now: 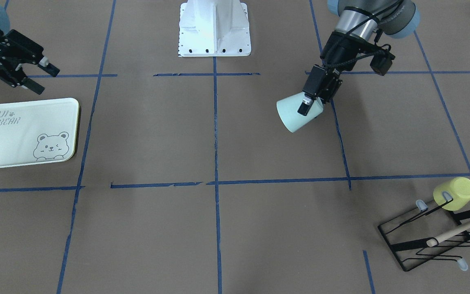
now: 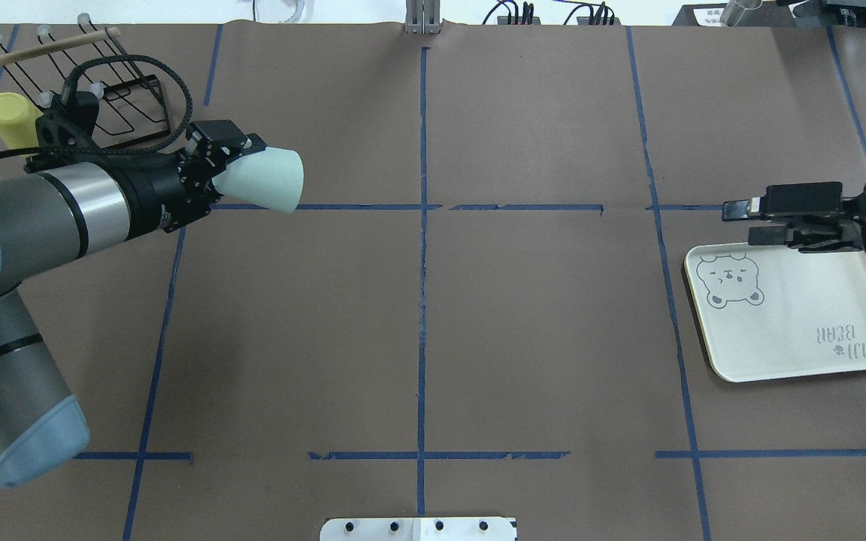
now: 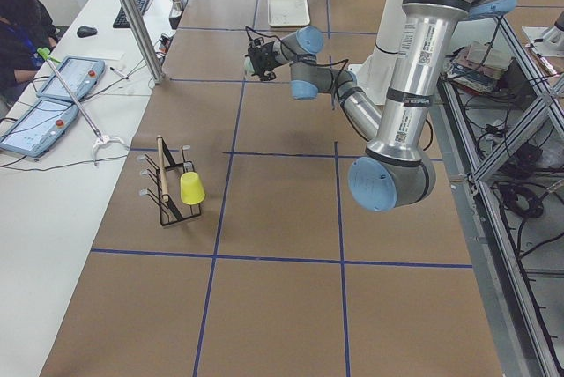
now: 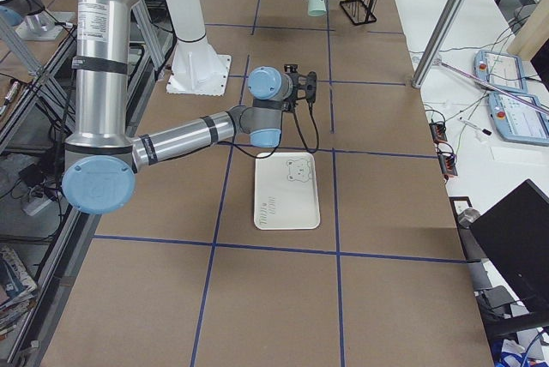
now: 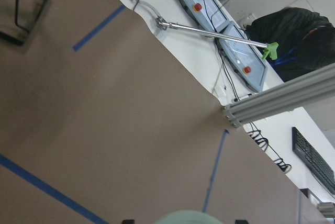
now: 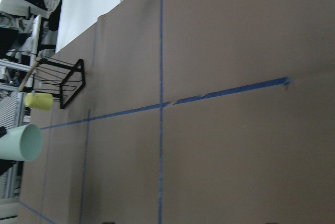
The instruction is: Left arm grabs green cup and hands to right arm on tray
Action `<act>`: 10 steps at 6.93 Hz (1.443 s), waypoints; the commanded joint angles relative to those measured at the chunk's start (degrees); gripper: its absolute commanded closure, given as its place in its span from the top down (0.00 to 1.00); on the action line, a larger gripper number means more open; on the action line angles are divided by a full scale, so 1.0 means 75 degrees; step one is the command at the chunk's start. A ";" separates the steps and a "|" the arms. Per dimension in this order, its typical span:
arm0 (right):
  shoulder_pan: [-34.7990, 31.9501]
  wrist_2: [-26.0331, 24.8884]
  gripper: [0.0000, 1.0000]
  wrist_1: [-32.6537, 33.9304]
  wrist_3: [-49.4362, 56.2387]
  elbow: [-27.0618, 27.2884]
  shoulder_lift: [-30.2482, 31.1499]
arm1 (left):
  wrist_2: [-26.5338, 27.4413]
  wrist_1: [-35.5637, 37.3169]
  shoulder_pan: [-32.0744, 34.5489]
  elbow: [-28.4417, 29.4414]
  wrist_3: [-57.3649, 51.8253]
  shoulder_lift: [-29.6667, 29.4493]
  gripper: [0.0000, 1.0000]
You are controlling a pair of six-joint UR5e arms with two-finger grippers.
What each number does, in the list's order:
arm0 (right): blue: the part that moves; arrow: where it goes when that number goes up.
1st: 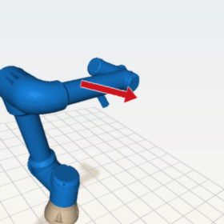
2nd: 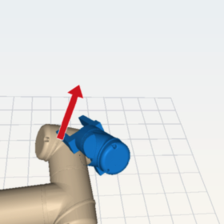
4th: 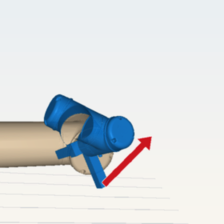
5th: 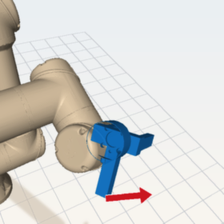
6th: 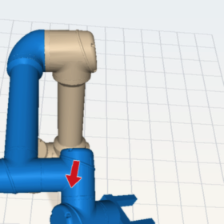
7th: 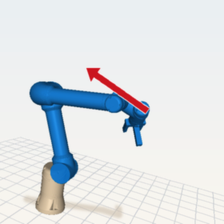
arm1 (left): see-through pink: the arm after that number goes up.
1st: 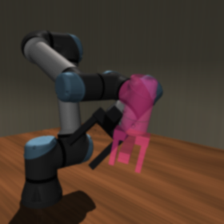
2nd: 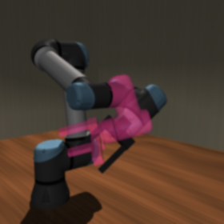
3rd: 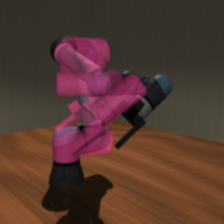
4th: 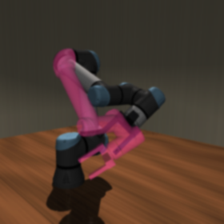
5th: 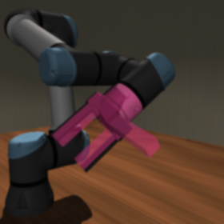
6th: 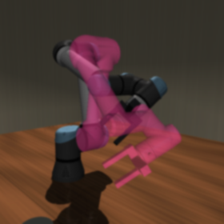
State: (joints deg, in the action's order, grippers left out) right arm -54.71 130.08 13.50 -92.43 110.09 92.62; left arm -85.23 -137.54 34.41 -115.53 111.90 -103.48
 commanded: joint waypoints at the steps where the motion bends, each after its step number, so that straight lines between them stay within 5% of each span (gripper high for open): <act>1: 0.0810 -0.0383 1.00 -0.1454 -0.1592 -0.0018 -0.0687 | 0.0020 -0.1539 -0.0869 0.0005 0.0338 -0.0042 0.46; 4: 0.3396 -0.3342 1.00 -0.3236 -0.1738 -0.0006 -0.0864 | 0.0009 -0.3103 -0.1633 0.0053 0.0327 -0.0171 0.46; 7: 0.4293 -0.3795 0.98 -0.4108 -0.1750 -0.0111 -0.1132 | -0.0038 -0.5129 -0.2115 0.1244 0.0257 -0.0627 0.46; 10: 0.4517 -0.4194 0.91 -0.4015 -0.1750 -0.0578 -0.1602 | -0.0027 -0.5204 -0.2290 0.1272 0.0268 -0.0710 0.47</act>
State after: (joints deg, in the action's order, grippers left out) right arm -21.21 99.73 -16.81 -105.49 107.49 82.14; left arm -85.49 -176.38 17.94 -106.22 113.96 -108.65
